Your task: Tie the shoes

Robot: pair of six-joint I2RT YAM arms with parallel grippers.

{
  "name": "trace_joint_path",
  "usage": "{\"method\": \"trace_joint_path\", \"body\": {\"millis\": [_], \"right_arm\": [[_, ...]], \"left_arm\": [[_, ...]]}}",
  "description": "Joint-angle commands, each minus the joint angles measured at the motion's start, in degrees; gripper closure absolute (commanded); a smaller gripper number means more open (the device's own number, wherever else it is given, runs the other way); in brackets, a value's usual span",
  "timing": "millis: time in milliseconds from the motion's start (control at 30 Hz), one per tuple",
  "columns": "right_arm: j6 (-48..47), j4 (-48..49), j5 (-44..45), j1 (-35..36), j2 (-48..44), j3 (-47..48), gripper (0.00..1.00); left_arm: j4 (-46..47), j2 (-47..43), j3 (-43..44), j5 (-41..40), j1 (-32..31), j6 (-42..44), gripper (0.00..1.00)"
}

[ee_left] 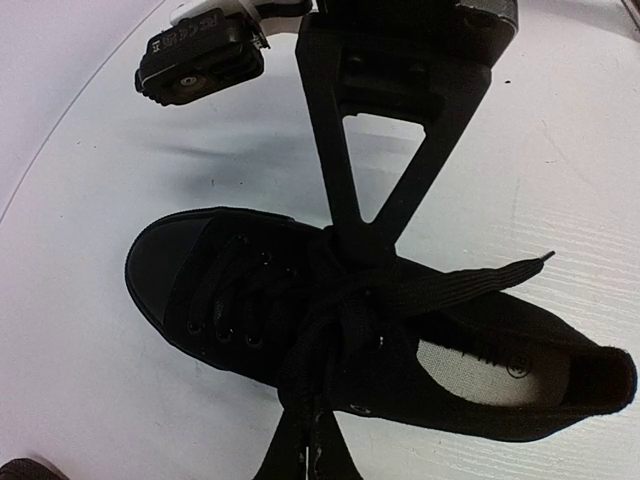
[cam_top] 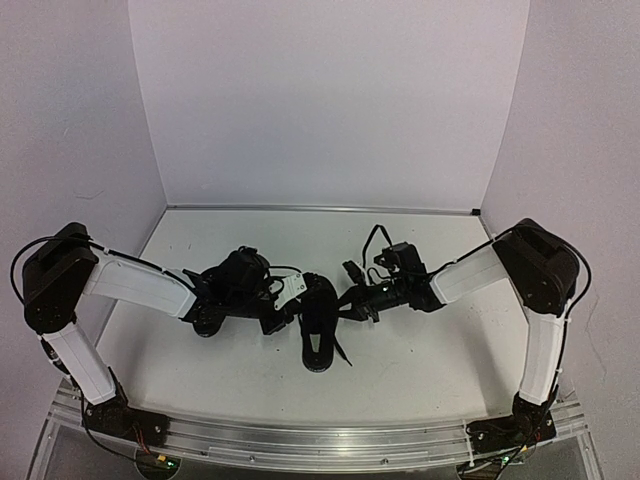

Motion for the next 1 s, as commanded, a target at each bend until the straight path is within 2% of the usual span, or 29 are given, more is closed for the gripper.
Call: {"method": "trace_joint_path", "body": {"millis": [0, 467, 967], "right_arm": [[-0.99, 1.53, 1.21, -0.20, -5.23, -2.22, 1.00], [-3.24, -1.35, 5.77, -1.93, -8.58, -9.46, 1.00], [-5.24, -4.05, 8.13, -4.78, -11.52, -14.55, 1.00]], "left_arm": [[0.49, -1.45, 1.66, -1.32, 0.26, -0.58, 1.00], [-2.19, 0.87, 1.99, -10.89, 0.89, -5.62, 1.00], [-2.77, 4.16, 2.84, -12.73, 3.41, -8.56, 1.00]]}}
